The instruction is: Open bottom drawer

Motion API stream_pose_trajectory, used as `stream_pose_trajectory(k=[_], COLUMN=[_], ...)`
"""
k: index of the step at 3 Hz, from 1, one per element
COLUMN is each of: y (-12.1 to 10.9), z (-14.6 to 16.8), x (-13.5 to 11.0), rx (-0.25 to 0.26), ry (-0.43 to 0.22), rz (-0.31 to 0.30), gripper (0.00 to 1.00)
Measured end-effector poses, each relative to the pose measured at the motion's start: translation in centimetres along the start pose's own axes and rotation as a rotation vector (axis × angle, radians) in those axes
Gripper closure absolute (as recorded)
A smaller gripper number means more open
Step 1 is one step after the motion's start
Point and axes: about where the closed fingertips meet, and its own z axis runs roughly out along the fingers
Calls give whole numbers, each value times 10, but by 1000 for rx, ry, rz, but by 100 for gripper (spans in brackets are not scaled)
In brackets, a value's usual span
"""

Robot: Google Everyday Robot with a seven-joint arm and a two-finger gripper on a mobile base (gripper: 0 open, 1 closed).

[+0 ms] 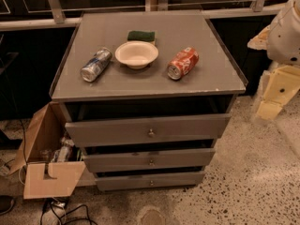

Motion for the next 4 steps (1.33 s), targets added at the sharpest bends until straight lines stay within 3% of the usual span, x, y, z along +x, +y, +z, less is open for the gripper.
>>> stream_pose_trajectory(k=[1,2,3,4], y=[2,26,82,81], z=[0,18,92,91], x=[-1,-5,13,12], rx=[10,12,-99,-96], ry=[-3,-39,-52,-54], rz=[-3,-26,-14,-15], gripper=[0,0,0,0])
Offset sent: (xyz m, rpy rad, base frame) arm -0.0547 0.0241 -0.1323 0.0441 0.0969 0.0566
